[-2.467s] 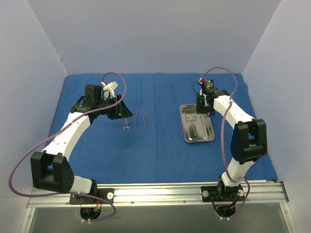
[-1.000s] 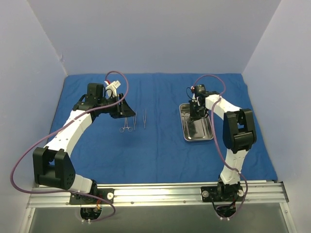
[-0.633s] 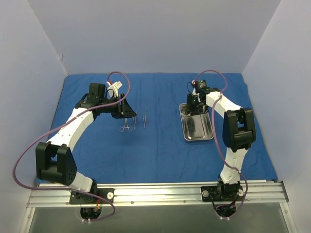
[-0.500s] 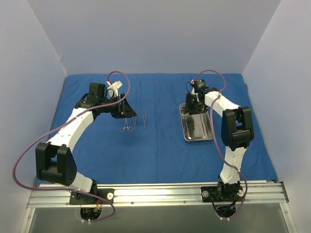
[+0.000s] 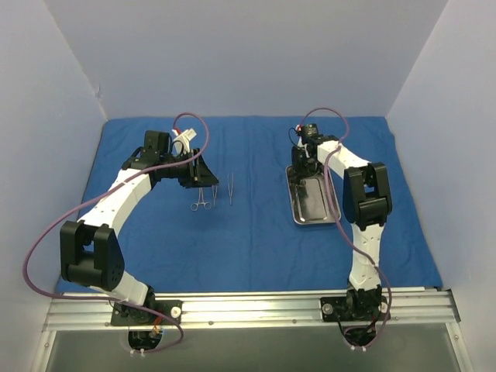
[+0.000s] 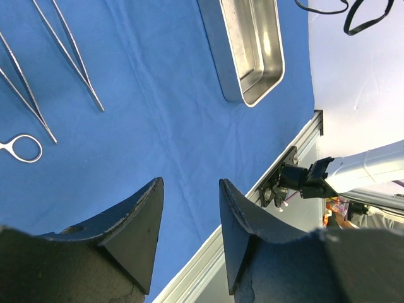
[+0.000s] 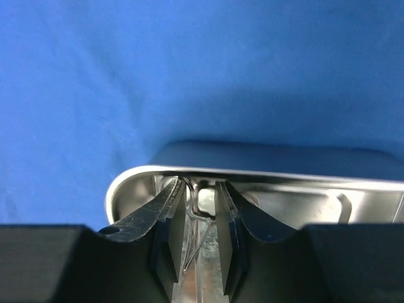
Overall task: Open and lay out the surgical kit
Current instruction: Pick up the medical item from the container, then place the medical item in the surgical kit.
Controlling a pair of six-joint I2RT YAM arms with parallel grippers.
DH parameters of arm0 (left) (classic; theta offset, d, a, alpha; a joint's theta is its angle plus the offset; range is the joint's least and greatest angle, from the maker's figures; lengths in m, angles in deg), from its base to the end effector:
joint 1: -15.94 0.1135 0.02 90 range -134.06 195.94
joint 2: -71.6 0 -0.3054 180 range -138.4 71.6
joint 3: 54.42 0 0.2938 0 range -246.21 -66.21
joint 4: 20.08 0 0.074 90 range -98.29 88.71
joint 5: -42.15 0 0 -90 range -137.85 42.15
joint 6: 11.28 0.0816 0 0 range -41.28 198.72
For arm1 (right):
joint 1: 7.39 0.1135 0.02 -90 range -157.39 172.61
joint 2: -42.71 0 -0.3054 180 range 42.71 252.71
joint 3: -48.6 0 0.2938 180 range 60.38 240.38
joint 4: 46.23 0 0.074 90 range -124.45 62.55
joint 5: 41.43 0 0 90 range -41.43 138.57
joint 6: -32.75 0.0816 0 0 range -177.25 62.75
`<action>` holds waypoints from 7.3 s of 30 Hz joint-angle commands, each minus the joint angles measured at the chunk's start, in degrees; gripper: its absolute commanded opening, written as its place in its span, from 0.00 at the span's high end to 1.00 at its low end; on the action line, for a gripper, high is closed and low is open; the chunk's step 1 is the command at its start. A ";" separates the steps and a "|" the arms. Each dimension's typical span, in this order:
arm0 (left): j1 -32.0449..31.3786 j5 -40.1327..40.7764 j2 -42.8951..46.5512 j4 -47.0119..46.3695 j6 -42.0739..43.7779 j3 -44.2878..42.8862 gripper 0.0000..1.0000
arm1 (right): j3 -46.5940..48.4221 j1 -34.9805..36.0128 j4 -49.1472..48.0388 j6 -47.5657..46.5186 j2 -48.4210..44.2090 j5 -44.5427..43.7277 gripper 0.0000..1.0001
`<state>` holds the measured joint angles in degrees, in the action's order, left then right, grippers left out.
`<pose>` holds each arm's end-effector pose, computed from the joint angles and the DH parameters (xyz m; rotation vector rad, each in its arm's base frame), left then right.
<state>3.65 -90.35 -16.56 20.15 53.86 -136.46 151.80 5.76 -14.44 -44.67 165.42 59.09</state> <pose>0.3741 -0.1379 0.2903 0.1084 2.4177 -1.1866 0.5404 0.1415 0.1520 -0.0929 2.4906 0.4183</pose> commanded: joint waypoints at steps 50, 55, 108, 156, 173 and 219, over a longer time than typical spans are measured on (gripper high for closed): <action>-2.47 -7.33 0.27 -10.59 -3.86 -2.96 0.46 | 0.86 2.05 5.83 0.86 -22.42 -1.14 1.00; -5.10 -10.06 -0.78 -17.98 -8.44 -1.20 0.46 | 3.41 8.20 4.51 5.34 -24.01 2.30 1.00; -12.49 -8.29 5.19 4.24 5.26 -2.08 0.98 | 1.66 9.97 9.08 3.08 -33.94 29.51 0.45; -15.31 21.54 39.63 13.55 -12.83 6.45 0.45 | -22.76 15.96 -18.32 17.63 -43.69 56.28 1.00; -14.42 33.10 44.14 -17.08 -38.24 16.02 0.41 | -35.78 13.04 -59.63 58.78 -53.19 7.45 1.00; -18.30 27.30 26.46 -49.90 -46.42 18.84 0.98 | -39.65 31.33 -72.04 65.82 -47.13 -16.77 1.00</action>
<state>-15.78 -61.22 9.84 -26.14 7.15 -117.23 112.37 36.57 -83.07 21.25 118.37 43.29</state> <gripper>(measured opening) 0.066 0.080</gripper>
